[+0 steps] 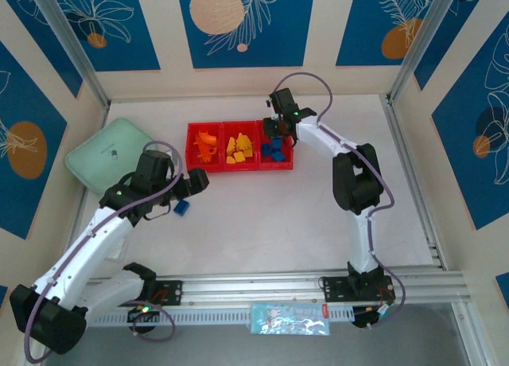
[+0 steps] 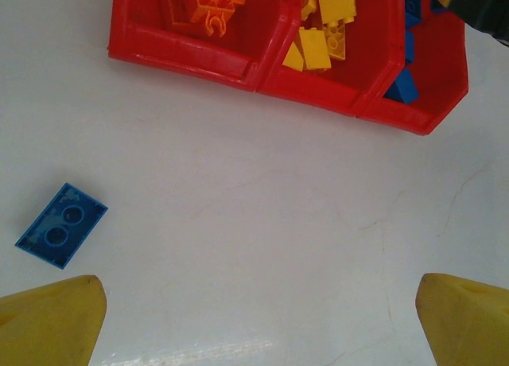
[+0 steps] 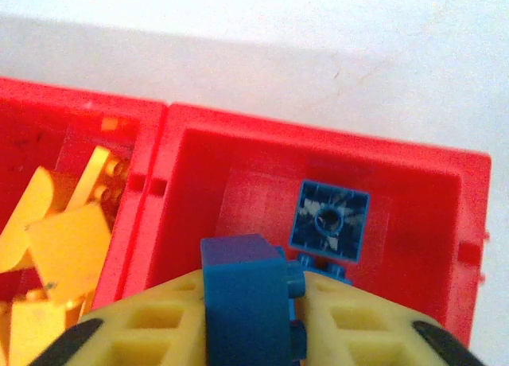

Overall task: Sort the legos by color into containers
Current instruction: Place the lego in the container, then pick up the lego from the middle-left of the table.

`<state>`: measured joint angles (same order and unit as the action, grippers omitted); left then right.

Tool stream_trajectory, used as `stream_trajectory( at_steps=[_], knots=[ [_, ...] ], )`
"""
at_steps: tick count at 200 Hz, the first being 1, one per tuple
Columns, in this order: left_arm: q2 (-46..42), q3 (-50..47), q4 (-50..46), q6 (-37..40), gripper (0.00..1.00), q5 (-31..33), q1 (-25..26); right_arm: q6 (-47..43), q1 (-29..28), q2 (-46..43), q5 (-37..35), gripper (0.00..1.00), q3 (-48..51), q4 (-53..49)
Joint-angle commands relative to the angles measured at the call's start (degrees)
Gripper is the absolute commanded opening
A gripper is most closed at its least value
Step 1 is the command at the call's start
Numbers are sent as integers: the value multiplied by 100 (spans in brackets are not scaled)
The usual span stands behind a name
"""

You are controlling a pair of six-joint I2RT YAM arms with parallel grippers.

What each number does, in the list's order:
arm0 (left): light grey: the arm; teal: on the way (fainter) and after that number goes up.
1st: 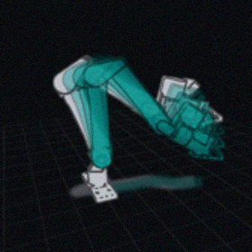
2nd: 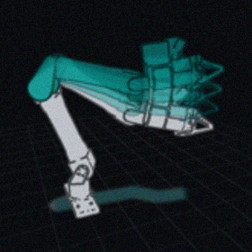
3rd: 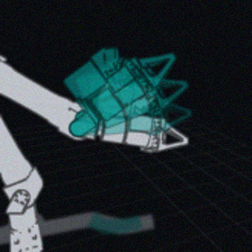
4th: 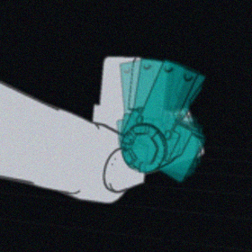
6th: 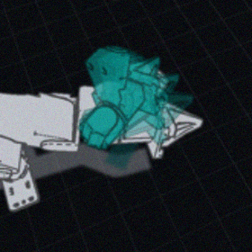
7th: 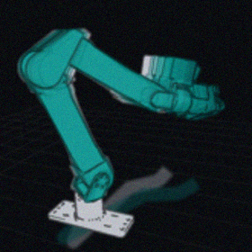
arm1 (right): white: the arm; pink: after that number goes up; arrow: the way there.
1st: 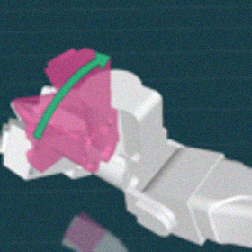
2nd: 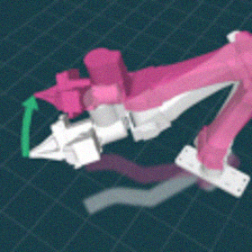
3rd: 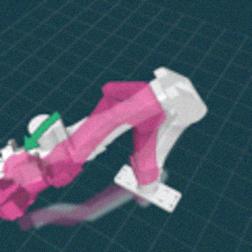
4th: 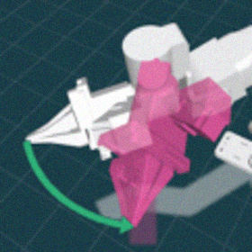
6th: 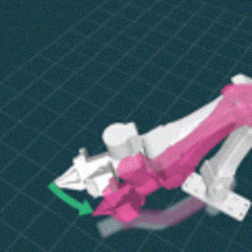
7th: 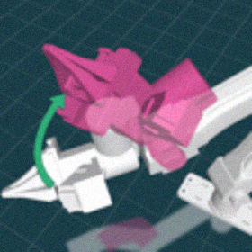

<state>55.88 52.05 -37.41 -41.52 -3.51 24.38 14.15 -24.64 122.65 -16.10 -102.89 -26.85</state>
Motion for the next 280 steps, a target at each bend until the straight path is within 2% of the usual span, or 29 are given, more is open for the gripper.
stream_trajectory(
  at_steps=[1, 20, 62, 97, 142, 165, 191, 210, 280],
  knots=[
    [29, 235, 309, 65, 99, -162, -96, -226, 39, 168, 128, 41, -434, -170],
    [37, 257, 370, 55, 99, -168, -99, -212, 2, 78, 90, 49, -500, -220],
    [-112, 334, 0, 148, 99, 21, -113, -230, -397, -850, 186, 53, 330, -41],
    [-507, 288, -522, 178, 99, 283, -125, -84, -1216, -1574, 330, 58, 1302, 129],
    [-1158, 194, -1304, 76, 99, 522, -126, 35, -2450, -1640, 502, 65, 1776, 320],
    [-1480, 165, -1699, -11, 99, 678, -124, 95, -2913, -1394, 580, 68, 1714, 390],
    [-1806, 130, -2041, -121, 99, 844, -126, 100, -3247, -873, 897, 71, 1470, 554],
    [-2002, 99, -2202, -214, 99, 912, -126, -38, -3468, -473, 876, 73, 1154, 624],
    [-2362, -2, -2473, -462, 99, 1148, -124, -466, -3685, 898, 688, 81, -275, 217]
  ],
)
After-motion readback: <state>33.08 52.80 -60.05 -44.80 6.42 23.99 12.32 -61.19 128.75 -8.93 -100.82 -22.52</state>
